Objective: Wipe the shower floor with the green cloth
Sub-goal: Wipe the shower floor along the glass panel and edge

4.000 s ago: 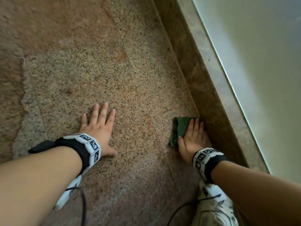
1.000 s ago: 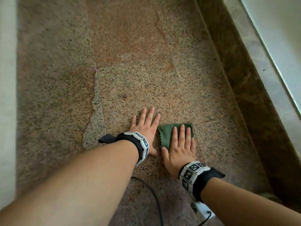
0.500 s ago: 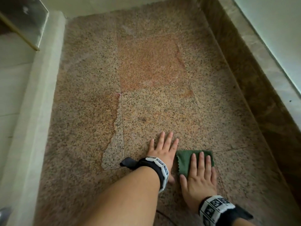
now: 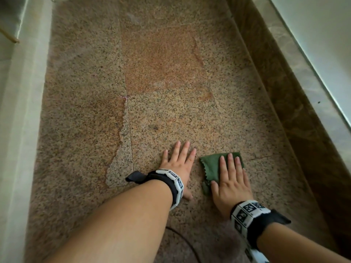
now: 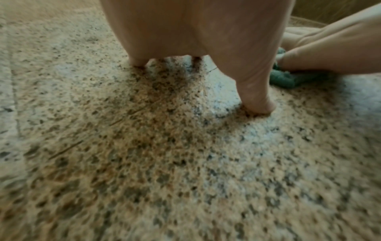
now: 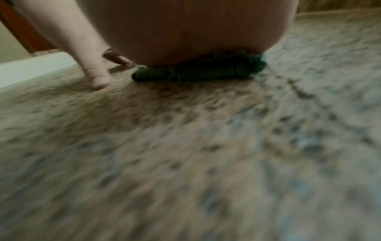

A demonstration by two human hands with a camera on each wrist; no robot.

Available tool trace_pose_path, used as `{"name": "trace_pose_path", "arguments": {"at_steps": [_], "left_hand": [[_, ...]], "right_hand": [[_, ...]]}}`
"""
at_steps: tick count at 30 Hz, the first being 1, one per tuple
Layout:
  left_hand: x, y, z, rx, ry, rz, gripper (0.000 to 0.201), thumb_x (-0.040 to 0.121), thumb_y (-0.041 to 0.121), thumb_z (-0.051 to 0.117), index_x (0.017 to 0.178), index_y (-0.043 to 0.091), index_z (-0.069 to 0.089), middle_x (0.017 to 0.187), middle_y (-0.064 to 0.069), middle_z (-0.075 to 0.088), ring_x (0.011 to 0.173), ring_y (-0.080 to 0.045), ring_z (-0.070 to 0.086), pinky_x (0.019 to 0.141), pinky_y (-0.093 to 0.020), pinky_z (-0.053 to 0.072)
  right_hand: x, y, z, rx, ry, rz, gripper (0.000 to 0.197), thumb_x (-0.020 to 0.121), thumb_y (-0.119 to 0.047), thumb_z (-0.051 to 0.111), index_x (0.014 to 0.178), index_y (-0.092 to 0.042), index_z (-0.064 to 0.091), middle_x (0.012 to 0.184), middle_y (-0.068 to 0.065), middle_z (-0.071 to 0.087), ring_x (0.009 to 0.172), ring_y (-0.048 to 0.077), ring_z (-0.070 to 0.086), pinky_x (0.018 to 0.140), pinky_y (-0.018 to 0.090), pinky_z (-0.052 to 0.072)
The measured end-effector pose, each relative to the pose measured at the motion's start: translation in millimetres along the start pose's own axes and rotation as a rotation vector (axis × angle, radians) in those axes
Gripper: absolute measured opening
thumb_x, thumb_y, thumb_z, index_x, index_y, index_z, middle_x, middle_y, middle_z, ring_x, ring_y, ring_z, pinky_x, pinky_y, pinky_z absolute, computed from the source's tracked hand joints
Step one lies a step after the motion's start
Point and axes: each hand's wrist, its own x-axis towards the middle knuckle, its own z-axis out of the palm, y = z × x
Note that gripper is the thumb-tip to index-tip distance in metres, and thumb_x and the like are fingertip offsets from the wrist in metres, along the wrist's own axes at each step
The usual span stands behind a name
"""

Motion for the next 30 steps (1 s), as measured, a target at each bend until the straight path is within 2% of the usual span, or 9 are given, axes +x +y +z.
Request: {"name": "trace_pose_path", "arguments": {"at_steps": [3, 9, 11, 13, 17, 22, 24, 26, 30], "left_hand": [[-0.2, 1.0, -1.0, 0.000, -0.009, -0.008, 0.146, 0.064, 0.068, 0.077, 0.148, 0.020, -0.032, 0.149, -0.006, -0.047, 0.139, -0.033, -0.038, 0.117, -0.059, -0.009], [-0.9, 1.2, -1.4, 0.008, -0.016, -0.009, 0.147, 0.063, 0.069, 0.078, 0.148, 0.020, -0.032, 0.149, -0.006, -0.047, 0.140, -0.033, -0.038, 0.117, -0.059, -0.009], [-1.0, 0.9, -1.6, 0.009, -0.013, -0.007, 0.147, 0.063, 0.069, 0.077, 0.149, 0.020, -0.031, 0.150, -0.006, -0.046, 0.140, -0.033, -0.037, 0.116, -0.059, -0.010], [-0.7, 0.7, -1.1, 0.002, -0.013, -0.005, 0.145, 0.065, 0.067, 0.078, 0.149, 0.020, -0.030, 0.151, -0.007, -0.044, 0.140, -0.033, -0.037, 0.117, -0.059, -0.010], [0.3, 0.7, -1.6, 0.015, -0.013, -0.012, 0.140, 0.070, 0.060, 0.078, 0.150, 0.020, -0.030, 0.152, -0.007, -0.042, 0.141, -0.034, -0.036, 0.117, -0.059, -0.009], [-0.5, 0.8, -1.5, 0.012, -0.020, -0.011, 0.145, 0.065, 0.068, 0.077, 0.149, 0.020, -0.030, 0.151, -0.007, -0.044, 0.140, -0.034, -0.036, 0.117, -0.059, -0.009], [-1.1, 1.5, -1.6, 0.023, -0.024, -0.015, 0.147, 0.062, 0.072, 0.076, 0.148, 0.019, -0.032, 0.150, -0.007, -0.046, 0.140, -0.035, -0.037, 0.117, -0.060, -0.008], [-1.1, 1.5, -2.1, 0.026, -0.030, -0.018, 0.148, 0.062, 0.073, 0.075, 0.148, 0.020, -0.032, 0.150, -0.007, -0.046, 0.140, -0.035, -0.037, 0.117, -0.060, -0.008], [-2.6, 1.7, -3.9, 0.012, -0.043, -0.013, 0.147, 0.063, 0.071, 0.076, 0.149, 0.020, -0.031, 0.150, -0.006, -0.046, 0.141, -0.034, -0.036, 0.117, -0.060, -0.006]], "right_hand": [[10.4, 8.2, -15.5, 0.001, -0.032, 0.072, 0.078, 0.097, -0.050, 0.023, 0.152, -0.019, -0.023, 0.157, 0.003, -0.033, 0.145, 0.021, -0.029, 0.120, 0.040, -0.009], [7.2, 0.5, -3.2, -0.013, -0.041, 0.001, 0.082, 0.093, -0.052, 0.020, 0.150, -0.013, -0.024, 0.152, 0.007, -0.039, 0.143, 0.027, -0.032, 0.116, 0.041, -0.017], [-6.8, -1.1, 6.6, -0.078, -0.008, -0.117, 0.087, 0.086, -0.053, 0.023, 0.155, -0.007, -0.003, 0.159, 0.015, -0.020, 0.147, 0.030, -0.017, 0.117, 0.042, -0.012], [-26.7, -0.9, 22.1, -0.099, -0.050, -0.210, 0.086, 0.079, -0.050, 0.039, 0.150, -0.001, 0.031, 0.158, 0.022, 0.018, 0.147, 0.035, 0.012, 0.115, 0.046, 0.009], [-54.1, -3.7, 40.3, -0.099, -0.074, -0.274, 0.082, 0.074, -0.048, 0.048, 0.145, -0.006, 0.044, 0.154, 0.018, 0.034, 0.143, 0.034, 0.023, 0.112, 0.046, 0.013], [-33.9, 8.6, 28.6, -0.091, 0.002, -0.252, 0.080, 0.081, -0.048, 0.043, 0.151, -0.010, 0.034, 0.157, 0.014, 0.029, 0.145, 0.029, 0.018, 0.115, 0.042, 0.010], [-12.9, 20.2, 11.2, -0.104, 0.076, -0.178, 0.078, 0.091, -0.048, 0.032, 0.156, -0.013, 0.009, 0.162, 0.012, 0.002, 0.149, 0.027, -0.004, 0.120, 0.038, -0.002], [12.2, 37.7, -9.7, -0.071, 0.015, -0.023, 0.075, 0.098, -0.049, 0.020, 0.152, -0.019, -0.021, 0.156, 0.008, -0.031, 0.144, 0.025, -0.028, 0.118, 0.039, -0.013], [38.4, 61.7, -33.9, 0.070, -0.051, 0.238, 0.075, 0.099, -0.046, 0.025, 0.153, -0.017, -0.020, 0.159, 0.005, -0.028, 0.147, 0.024, -0.023, 0.121, 0.043, -0.007]]}}
